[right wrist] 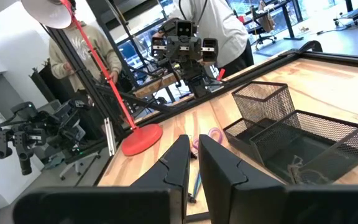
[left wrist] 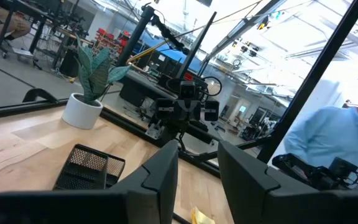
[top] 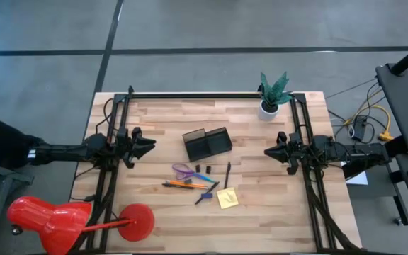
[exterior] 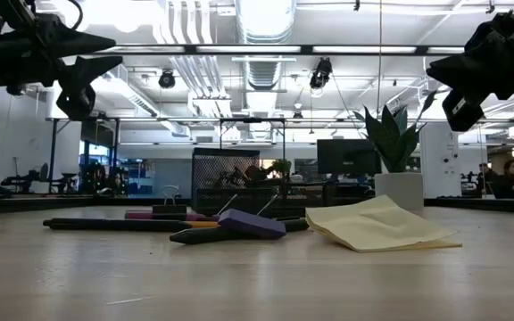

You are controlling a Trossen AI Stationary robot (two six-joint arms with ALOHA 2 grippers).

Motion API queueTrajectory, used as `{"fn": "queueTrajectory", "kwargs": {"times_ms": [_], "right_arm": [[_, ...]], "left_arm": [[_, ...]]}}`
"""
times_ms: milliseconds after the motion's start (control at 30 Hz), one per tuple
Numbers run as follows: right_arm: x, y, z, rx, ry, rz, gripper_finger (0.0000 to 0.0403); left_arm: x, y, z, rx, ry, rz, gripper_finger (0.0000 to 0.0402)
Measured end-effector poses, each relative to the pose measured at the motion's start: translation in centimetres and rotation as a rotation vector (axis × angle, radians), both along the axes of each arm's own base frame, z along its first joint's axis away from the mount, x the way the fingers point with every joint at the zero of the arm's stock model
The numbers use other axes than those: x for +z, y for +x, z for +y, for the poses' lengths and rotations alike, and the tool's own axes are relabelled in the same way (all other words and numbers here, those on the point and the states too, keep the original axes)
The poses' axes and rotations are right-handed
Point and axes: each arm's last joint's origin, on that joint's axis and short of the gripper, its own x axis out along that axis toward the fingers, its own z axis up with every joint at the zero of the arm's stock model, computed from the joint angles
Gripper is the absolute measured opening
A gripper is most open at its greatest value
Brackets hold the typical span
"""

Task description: Pick and place office supplies into organizer

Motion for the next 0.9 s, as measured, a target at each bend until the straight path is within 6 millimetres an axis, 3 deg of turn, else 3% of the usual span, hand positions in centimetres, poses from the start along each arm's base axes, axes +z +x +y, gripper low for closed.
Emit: {"fn": "queueTrajectory", "kwargs": {"times_ms": [667,900], "right_arm": [[0.0,0.0,0.0,0.0,0.001,0.0,0.0027],[0.48,-0.03,0.0,0.009,0.149,-0.046,0.0027]], "left_arm": [[0.0,0.0,0.0,0.0,0.0,0.0,0.0099],[0.0,0.0,0.0,0.0,0.0,0.0,0.0099]]}}
